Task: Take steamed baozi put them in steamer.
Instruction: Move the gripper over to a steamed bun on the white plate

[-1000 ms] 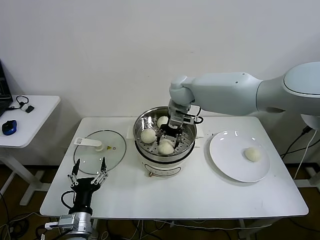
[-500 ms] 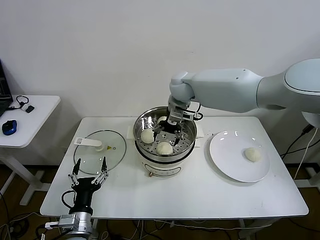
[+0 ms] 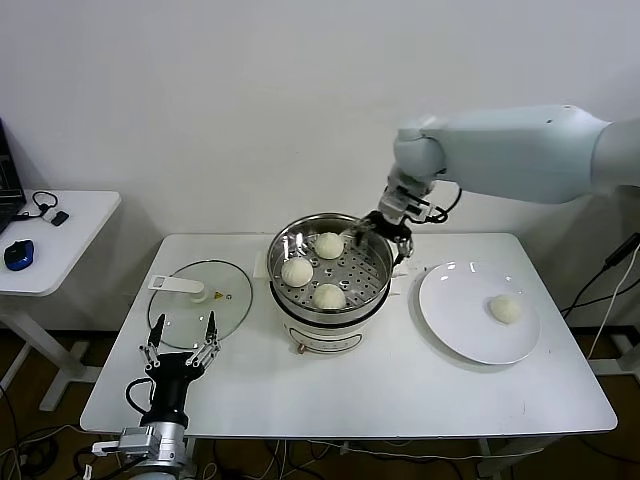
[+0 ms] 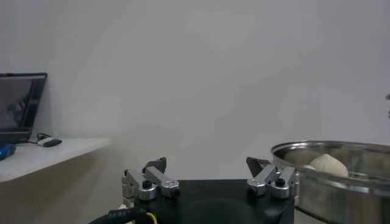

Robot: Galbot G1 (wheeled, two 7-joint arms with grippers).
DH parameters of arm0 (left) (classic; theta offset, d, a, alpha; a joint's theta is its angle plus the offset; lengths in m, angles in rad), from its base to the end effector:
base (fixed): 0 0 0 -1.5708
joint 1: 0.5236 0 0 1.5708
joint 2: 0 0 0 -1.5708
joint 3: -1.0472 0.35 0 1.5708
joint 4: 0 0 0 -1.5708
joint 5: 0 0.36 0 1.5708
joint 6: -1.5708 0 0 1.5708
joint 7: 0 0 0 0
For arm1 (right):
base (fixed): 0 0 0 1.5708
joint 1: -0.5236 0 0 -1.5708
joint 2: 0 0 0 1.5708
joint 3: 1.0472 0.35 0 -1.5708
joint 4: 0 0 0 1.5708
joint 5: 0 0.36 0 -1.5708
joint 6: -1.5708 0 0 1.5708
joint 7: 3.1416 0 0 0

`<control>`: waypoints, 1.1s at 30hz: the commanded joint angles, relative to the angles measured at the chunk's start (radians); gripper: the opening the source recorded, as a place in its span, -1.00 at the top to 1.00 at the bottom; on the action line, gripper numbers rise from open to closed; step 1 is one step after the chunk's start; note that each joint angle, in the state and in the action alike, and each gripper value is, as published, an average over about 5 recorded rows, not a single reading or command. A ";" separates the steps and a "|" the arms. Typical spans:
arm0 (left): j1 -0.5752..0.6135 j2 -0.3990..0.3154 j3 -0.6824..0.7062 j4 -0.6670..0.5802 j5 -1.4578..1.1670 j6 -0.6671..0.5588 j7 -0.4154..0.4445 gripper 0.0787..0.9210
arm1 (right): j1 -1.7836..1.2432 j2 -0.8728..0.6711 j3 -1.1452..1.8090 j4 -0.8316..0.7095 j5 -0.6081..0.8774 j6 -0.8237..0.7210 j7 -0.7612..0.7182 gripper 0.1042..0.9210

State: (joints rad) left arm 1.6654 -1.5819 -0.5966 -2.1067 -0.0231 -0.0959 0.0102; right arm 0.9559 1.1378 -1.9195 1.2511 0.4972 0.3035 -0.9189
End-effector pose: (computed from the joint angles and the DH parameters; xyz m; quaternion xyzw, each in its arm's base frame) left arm 0.1551 0.0207 -0.3145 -0.0288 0.9995 0.0054 0.0070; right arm 0.5751 0.0052 -0.0229 0.6327 -0.3158 0.6790 0.1969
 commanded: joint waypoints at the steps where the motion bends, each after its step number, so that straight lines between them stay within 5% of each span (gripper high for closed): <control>1: 0.000 -0.001 0.007 0.002 0.002 -0.001 0.001 -0.77 | 0.045 -0.183 -0.143 0.008 0.178 -0.349 0.001 -0.76; 16: 0.004 -0.017 0.022 0.033 0.033 -0.011 -0.004 -0.77 | -0.239 -0.377 0.038 -0.188 -0.031 -0.218 -0.113 -0.76; 33: 0.043 -0.032 0.003 0.047 0.059 -0.037 -0.012 -0.77 | -0.589 -0.342 0.400 -0.554 -0.257 -0.118 -0.129 -0.76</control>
State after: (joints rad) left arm 1.6988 -1.6087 -0.5929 -2.0642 0.0264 -0.1284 -0.0006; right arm 0.5550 0.8056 -1.7099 0.8869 0.3549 0.1562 -1.0360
